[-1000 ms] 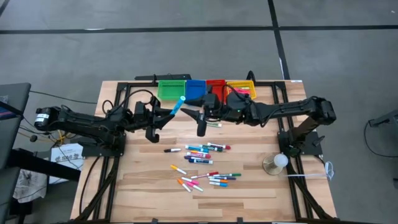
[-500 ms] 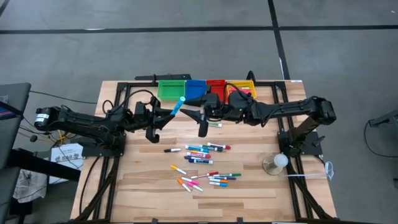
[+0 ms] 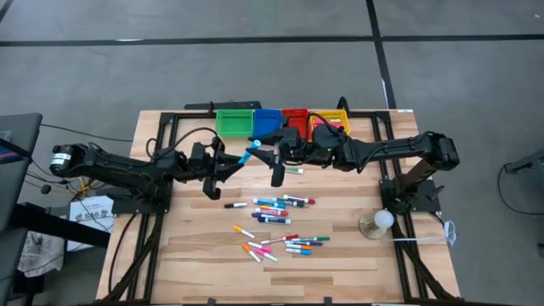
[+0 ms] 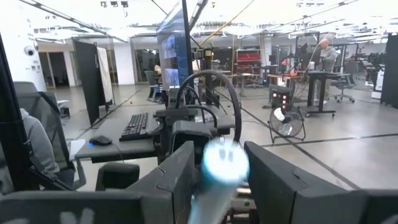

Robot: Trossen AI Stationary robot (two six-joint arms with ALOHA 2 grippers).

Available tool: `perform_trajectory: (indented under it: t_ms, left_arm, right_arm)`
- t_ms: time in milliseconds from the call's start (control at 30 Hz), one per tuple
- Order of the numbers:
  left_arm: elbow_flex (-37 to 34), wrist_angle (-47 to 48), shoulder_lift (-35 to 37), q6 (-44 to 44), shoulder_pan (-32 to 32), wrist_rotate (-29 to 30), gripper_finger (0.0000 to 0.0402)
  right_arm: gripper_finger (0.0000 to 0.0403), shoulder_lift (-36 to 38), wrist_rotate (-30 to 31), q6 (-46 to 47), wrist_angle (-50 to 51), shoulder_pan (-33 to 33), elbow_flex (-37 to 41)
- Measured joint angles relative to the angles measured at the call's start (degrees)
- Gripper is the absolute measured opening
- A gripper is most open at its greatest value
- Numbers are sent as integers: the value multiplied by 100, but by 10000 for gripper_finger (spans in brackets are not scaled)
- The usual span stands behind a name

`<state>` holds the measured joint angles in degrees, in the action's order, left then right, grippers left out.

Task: Pick & Place Markers
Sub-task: Put the large light blue highlighter pen into the yellow bin

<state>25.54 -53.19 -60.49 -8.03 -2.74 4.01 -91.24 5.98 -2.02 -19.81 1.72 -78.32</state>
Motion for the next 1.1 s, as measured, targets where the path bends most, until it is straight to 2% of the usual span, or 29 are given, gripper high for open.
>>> perform_trajectory:
  t_ms: [467,600,733,1100]
  left_arm:
    - [0,-343,-118,-86,2,42,80]
    - [0,-345,-118,-86,2,44,80]
    - [0,-339,-118,-53,2,42,80]
    - [0,-343,-118,-188,2,53,102]
  right_arm:
    - [126,0,0,7,140,0,0]
    - [105,2,0,-2,135,0,0]
    - [58,4,-49,-89,129,7,0]
    - [55,7,-197,-160,133,2,0]
